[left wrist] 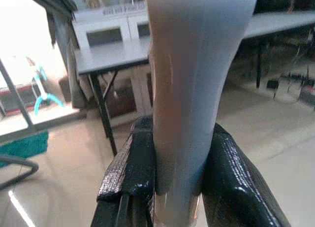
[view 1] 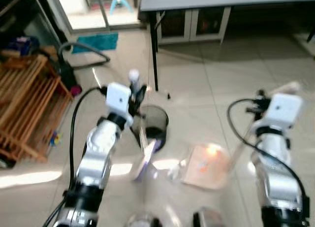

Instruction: Sweep floor

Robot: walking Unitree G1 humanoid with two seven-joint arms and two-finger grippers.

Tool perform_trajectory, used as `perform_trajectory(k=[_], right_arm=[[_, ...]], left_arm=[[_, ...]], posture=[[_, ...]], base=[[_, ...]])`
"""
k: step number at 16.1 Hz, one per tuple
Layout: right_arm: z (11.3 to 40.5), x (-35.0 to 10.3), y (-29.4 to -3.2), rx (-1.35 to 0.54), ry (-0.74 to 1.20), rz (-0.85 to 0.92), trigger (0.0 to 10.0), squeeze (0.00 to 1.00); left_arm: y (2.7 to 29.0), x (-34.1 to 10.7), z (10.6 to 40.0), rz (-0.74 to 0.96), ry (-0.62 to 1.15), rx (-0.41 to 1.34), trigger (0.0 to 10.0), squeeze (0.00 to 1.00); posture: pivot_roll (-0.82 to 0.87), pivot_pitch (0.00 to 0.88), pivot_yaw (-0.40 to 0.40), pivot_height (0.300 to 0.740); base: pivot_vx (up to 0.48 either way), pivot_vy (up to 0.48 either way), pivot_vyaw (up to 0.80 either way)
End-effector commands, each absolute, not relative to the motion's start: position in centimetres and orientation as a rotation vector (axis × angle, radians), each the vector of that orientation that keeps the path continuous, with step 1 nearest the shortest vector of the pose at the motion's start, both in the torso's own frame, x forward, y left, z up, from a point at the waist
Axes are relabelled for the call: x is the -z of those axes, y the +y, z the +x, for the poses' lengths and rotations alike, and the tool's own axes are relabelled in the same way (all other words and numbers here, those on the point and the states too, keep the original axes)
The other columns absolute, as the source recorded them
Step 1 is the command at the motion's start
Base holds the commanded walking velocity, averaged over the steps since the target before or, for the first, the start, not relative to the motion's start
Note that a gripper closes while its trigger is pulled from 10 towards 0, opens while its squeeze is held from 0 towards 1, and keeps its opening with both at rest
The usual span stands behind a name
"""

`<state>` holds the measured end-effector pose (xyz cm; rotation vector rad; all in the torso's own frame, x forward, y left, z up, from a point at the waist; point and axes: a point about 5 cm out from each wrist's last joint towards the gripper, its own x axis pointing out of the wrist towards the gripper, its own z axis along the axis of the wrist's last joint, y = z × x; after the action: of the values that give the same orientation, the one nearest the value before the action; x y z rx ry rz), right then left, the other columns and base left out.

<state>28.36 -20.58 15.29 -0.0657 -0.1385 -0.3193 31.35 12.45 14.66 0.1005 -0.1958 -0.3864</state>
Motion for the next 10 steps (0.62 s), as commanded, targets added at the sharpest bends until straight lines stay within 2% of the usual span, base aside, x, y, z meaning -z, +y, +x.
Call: perform_trajectory(k=[1, 10], right_arm=[[28.5, -16.2, -21.1, 0.327, -0.175, -0.09, 10.0, 0.0], [29.6, -17.5, -23.0, 0.327, -0.214, -0.195, 10.0, 0.0]], left_arm=[[12.3, -15.0, 31.3, 0.103, -0.205, 0.39, 10.0, 0.0], [11.7, -11.9, 31.2, 0.127, -0.14, 0.372, 10.0, 0.0]], posture=[[-0.01, 0.136, 0.11, 0.74], [-0.03, 0.203, 0.095, 0.74]], base=[[0.0, 0.0, 0.0], [0.0, 0.0, 0.0]])
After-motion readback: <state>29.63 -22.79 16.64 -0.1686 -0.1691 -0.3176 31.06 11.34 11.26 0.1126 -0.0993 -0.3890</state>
